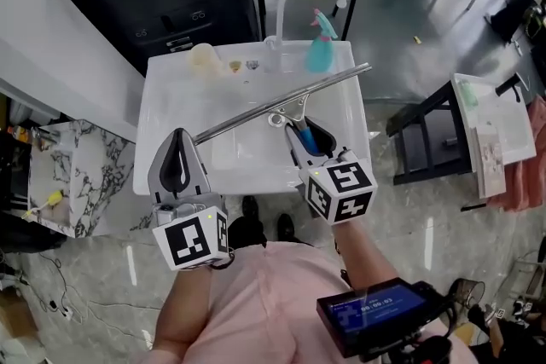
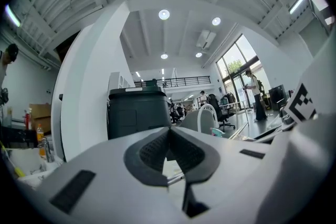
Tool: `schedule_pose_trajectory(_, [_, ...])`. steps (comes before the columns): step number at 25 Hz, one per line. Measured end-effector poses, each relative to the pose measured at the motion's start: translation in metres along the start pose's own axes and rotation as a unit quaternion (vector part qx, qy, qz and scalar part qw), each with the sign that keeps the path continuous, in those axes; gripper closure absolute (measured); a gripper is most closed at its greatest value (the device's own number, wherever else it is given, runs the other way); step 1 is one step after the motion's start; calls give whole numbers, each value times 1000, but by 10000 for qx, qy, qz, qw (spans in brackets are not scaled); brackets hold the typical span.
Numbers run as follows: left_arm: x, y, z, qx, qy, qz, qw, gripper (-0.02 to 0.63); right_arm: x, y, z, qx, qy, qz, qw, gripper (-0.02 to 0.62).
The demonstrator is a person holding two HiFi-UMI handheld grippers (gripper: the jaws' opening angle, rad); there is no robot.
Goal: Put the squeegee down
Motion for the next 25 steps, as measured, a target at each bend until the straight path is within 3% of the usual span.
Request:
schedule_pose_trajectory(12, [-34,19,48,178,454,172,9987,597,-55,-10,37,-142,760,293,9966,471])
schedule_pose_trajectory(25, [-47,14,96,286,1108,430,9925,597,-93,-27,94,-564,1677,333,9837,471])
Point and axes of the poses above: the fingertips, and each gripper's own axes: x backward along the fingers, y to its left, z out of its underside, the point moved 10 cm from there along x, backward along the fingers, and after that the axes turned 14 degrees about -x, right-handed, at the moved point
